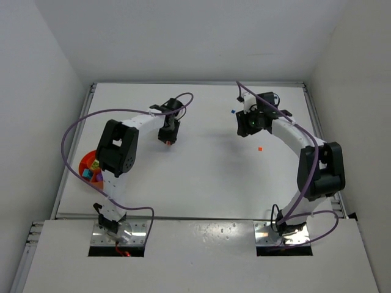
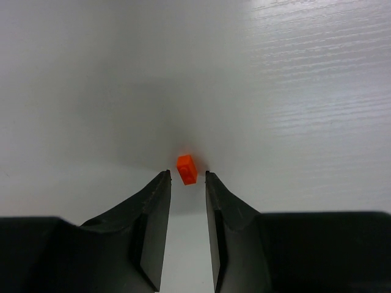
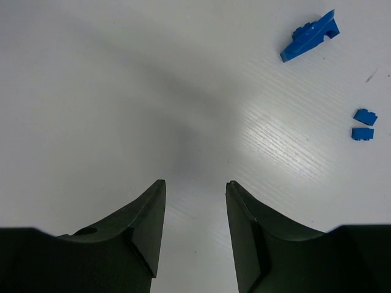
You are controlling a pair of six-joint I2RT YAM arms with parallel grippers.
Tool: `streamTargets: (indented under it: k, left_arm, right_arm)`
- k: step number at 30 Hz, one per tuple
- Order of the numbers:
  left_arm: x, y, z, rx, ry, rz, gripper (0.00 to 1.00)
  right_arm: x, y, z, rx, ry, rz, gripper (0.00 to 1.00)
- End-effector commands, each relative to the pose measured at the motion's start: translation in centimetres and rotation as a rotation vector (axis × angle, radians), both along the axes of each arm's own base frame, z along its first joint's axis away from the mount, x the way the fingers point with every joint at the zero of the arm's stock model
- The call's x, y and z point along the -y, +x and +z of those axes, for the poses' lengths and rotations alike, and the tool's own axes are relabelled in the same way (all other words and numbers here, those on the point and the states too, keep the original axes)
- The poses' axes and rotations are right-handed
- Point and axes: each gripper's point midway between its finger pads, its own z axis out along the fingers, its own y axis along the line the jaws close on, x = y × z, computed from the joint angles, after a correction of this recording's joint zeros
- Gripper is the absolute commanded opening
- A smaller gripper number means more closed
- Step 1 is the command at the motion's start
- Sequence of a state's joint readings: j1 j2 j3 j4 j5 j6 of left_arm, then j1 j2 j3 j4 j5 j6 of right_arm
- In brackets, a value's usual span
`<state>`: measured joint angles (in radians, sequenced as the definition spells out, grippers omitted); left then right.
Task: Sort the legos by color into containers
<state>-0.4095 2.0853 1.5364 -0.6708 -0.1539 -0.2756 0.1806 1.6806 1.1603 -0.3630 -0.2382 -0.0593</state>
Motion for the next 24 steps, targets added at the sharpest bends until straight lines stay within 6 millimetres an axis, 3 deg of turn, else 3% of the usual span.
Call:
streamTargets:
  k: [1,7,13,18,21,24]
  left_arm:
    - [-0.1,1.3,1.2,0.035,-0.021,0.036,0.35]
    - [0.0,1.0,-0.1,0.004,-0.018,0.033,0.33]
    - [0.1,0.9,-0.6,-0.019,-0.041,0.020,0.17]
    - [0.3,0.8,-0.6,-0.025,-0.053,0.004,0.08]
    - [0.9,0.8,0.7,-0.009,-0.085,-0.042,0.00]
    - [1.6,1.1,4.0,0.052,-0.131,-0.091,0.00]
  right_arm:
    - [0.1,0.9,1.0,0.016,0.015,-0.014,0.45]
    - [0.6,1.3,0.6,0.005,0.027,-0.022,0.45]
    - [1.3,1.2,0.5,0.006,0.003,-0.015,0.45]
    - [3.7,-0.3,-1.2,-0.035,-0.044,0.005,0.45]
    - [5.2,-1.6,-2.3,-0.069,-0.092,0.064,0.39]
    - [7.0,-3.2,-4.2,-0.171,-0.135,0.113,0.34]
